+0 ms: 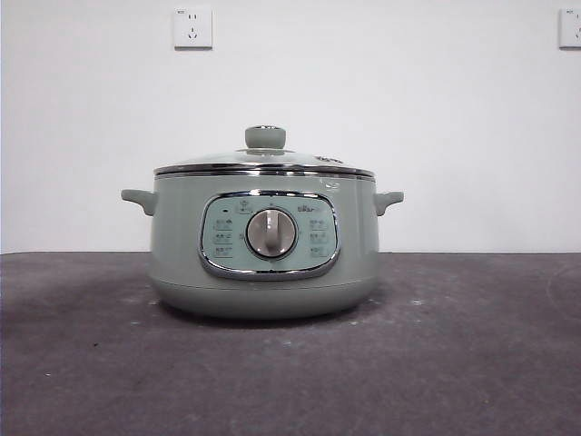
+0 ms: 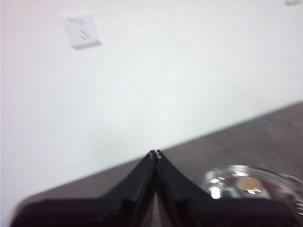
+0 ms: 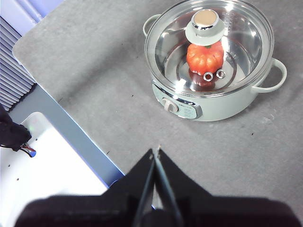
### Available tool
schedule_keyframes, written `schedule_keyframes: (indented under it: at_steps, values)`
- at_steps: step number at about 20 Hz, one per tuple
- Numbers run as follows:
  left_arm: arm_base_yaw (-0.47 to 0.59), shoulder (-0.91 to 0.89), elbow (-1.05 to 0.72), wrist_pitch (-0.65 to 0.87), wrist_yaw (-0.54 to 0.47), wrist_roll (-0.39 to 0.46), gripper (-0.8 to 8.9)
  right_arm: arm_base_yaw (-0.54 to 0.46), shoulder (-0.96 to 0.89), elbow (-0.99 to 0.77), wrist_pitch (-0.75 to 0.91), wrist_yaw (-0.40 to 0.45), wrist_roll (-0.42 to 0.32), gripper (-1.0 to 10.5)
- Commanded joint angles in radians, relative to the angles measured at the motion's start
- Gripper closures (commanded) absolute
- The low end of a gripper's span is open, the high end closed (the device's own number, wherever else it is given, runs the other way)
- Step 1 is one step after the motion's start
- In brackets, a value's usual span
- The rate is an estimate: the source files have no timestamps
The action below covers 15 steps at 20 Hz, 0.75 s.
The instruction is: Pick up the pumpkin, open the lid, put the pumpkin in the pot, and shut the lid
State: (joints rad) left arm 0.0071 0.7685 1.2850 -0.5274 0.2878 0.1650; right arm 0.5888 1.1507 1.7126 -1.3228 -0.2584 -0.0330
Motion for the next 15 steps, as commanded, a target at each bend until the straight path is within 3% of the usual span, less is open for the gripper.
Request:
schedule_keyframes:
  at_steps: [1,4,8,15]
  values:
    - [0.039,-0.113,-0.222,0.137,-0.018,0.003,8.17,0.001,-0.006,-0.008,0.005,0.002,0.006,9.5]
    - [0.054,-0.283,-0.528,0.278,-0.090,-0.012,8.17,0.001,-0.007,-0.008,0.005,0.002,0.006,9.5]
    - [0.055,-0.459,-0.789,0.306,-0.138,-0.029,8.17,0.001,-0.008,-0.008,0.005,0.002,0.006,9.5]
    - [0.058,-0.679,-1.099,0.332,-0.213,-0.069,8.17,0.001,-0.008,-0.008,0.005,0.002,0.006,9.5]
